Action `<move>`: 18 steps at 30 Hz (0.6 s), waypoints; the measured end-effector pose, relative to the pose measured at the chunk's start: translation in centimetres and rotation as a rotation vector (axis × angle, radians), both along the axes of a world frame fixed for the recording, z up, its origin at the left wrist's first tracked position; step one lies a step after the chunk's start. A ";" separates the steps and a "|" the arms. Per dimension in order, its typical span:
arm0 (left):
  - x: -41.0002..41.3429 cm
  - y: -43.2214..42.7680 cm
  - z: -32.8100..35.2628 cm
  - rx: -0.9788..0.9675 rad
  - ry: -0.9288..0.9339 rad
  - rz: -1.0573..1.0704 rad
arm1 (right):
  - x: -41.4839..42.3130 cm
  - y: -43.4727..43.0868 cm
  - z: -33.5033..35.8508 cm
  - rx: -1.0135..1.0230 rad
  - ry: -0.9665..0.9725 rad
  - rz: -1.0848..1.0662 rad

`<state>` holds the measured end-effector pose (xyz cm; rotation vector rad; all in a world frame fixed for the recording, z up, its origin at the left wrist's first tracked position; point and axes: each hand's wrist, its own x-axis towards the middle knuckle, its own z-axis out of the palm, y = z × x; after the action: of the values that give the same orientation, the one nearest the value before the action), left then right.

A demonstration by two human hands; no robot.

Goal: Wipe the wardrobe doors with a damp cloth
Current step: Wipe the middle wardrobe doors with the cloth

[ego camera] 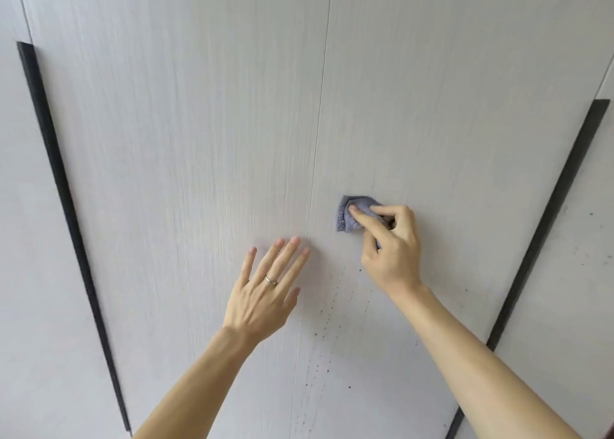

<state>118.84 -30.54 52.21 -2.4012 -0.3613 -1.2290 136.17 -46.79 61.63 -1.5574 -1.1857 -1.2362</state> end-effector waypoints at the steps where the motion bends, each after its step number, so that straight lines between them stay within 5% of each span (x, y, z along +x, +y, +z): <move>1: 0.4 -0.3 0.2 0.003 0.006 -0.004 | 0.0 0.0 -2.0 -0.039 -0.014 0.013; 7: 1.5 -0.6 -0.4 -0.052 0.057 0.014 | 0.1 -3.3 -9.9 -0.335 -0.012 0.033; 13: 1.7 -0.7 -0.3 -0.080 0.079 0.009 | 1.9 -3.5 -0.7 0.048 0.115 -0.034; 18: 1.8 -1.2 -0.5 -0.115 0.072 0.000 | 2.9 -3.9 -4.9 0.025 0.063 -0.070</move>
<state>120.62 -31.76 51.71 -2.5351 -0.4209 -1.1465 139.03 -50.71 56.69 -1.6197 -1.0796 -1.2329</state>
